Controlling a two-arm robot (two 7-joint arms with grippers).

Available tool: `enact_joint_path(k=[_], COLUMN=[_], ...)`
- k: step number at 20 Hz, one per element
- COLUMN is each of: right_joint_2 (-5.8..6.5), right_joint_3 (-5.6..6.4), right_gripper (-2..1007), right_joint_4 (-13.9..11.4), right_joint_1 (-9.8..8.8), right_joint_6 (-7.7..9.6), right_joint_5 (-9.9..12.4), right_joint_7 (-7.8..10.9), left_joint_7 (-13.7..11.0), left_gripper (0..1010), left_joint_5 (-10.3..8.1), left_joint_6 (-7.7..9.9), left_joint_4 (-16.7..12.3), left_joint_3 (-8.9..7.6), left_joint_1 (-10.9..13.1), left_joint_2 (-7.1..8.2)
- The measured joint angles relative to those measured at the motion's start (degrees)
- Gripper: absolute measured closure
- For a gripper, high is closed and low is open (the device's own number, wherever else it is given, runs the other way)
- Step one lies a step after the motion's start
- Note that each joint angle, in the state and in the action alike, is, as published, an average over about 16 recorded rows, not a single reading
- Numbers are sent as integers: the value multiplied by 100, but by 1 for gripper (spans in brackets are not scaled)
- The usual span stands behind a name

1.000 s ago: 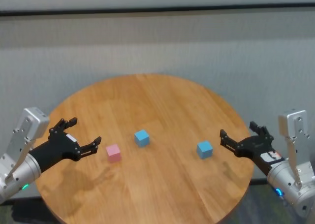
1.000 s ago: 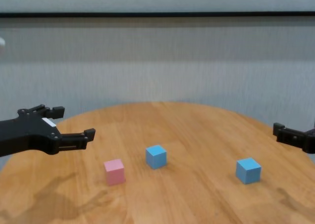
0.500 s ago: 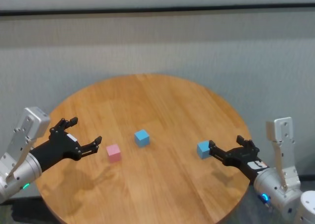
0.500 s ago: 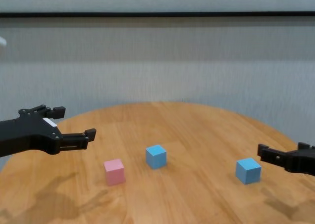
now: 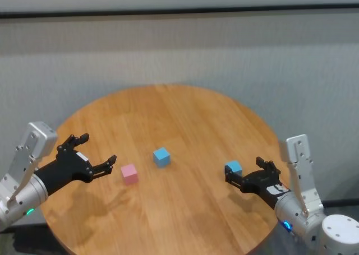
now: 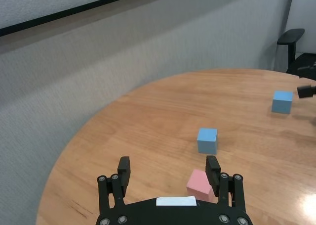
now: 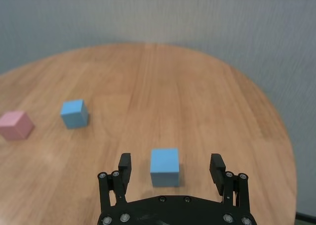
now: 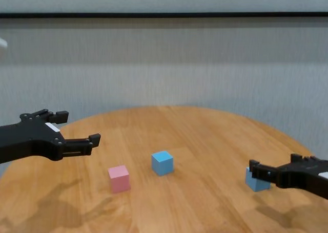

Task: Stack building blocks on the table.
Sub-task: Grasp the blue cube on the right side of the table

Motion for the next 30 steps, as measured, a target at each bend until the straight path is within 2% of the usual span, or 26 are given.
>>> enact_joint_path(k=[9, 19, 30], right_joint_2=[-214, -438, -565], right_joint_3=[-98, -43, 29], right_gripper=[2, 2, 2], right_joint_4=[353, 691, 886], right_joint_1=[217, 345, 392], right_joint_6=[67, -23, -42], right_joint_5=[-329, -489, -627], right_joint_7=[-50, -61, 3], left_joint_7=[0, 0, 0], left_gripper=[7, 7, 7], left_joint_5=[0, 0, 0], left_joint_6=[2, 3, 3], left_joint_4=[4, 5, 5], left_joint_3=[2, 3, 3], left_joint_1=[-4, -6, -7], left_joint_2=[-3, -6, -6])
